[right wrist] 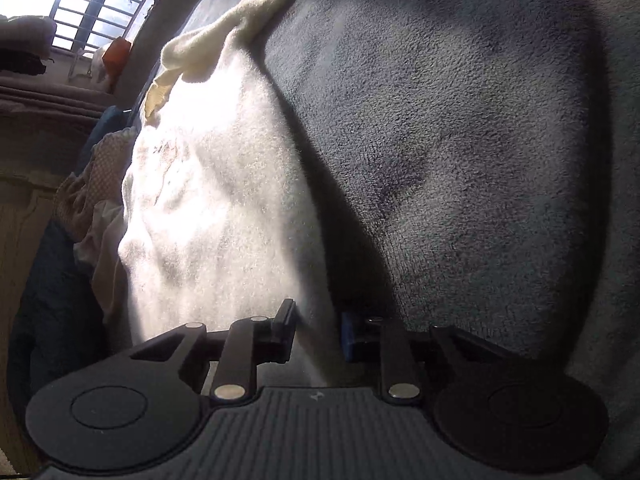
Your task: Fold clothes
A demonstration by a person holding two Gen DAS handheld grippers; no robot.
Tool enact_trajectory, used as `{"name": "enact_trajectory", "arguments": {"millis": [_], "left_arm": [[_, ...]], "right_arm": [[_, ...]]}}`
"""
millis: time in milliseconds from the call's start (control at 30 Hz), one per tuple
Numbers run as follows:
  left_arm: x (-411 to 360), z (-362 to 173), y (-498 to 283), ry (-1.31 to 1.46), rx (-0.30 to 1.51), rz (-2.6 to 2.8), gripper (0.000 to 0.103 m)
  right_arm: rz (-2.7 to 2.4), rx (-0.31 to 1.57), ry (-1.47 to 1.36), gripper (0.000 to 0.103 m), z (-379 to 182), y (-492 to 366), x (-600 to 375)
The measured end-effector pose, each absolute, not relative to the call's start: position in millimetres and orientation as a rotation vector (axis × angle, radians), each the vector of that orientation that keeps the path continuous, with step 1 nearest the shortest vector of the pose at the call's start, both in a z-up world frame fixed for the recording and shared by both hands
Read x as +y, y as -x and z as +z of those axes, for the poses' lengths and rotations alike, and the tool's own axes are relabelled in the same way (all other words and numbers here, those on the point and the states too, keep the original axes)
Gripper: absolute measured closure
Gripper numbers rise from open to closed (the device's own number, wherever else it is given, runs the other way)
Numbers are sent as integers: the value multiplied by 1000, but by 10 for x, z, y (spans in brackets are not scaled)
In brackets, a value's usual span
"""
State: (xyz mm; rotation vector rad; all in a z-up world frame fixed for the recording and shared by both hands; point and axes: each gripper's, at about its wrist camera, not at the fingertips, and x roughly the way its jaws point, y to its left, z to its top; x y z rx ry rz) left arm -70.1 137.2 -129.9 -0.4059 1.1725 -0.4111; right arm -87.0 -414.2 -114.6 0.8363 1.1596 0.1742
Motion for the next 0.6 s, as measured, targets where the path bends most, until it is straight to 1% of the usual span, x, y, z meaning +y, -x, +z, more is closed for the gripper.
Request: {"name": "enact_trajectory", "arguments": {"millis": [67, 133, 200, 267, 333, 400, 467, 600], "left_arm": [[1380, -1233, 686, 404, 1166, -416, 97], [1520, -1026, 619, 508, 1116, -442, 97], [1788, -663, 575, 611, 1025, -464, 99], [2028, -277, 602, 620, 966, -474, 99], [2191, -40, 671, 594, 958, -476, 99], [2180, -48, 729, 542, 1030, -458, 99], [2146, -299, 801, 492, 1148, -433, 99], [1944, -1014, 851, 422, 1328, -405, 99]], "right_arm": [[165, 1141, -800, 95, -1060, 853, -4077], [193, 1082, -789, 95, -843, 844, -4049], [264, 995, -798, 96, -481, 852, -4028], [321, 945, -790, 96, -145, 890, -4003], [361, 930, -775, 96, 130, 948, -3969], [345, 1023, -754, 96, 48, 980, -3896], [318, 1144, -734, 96, -141, 1010, -3807], [203, 1327, -729, 96, -799, 1042, -3765]]}}
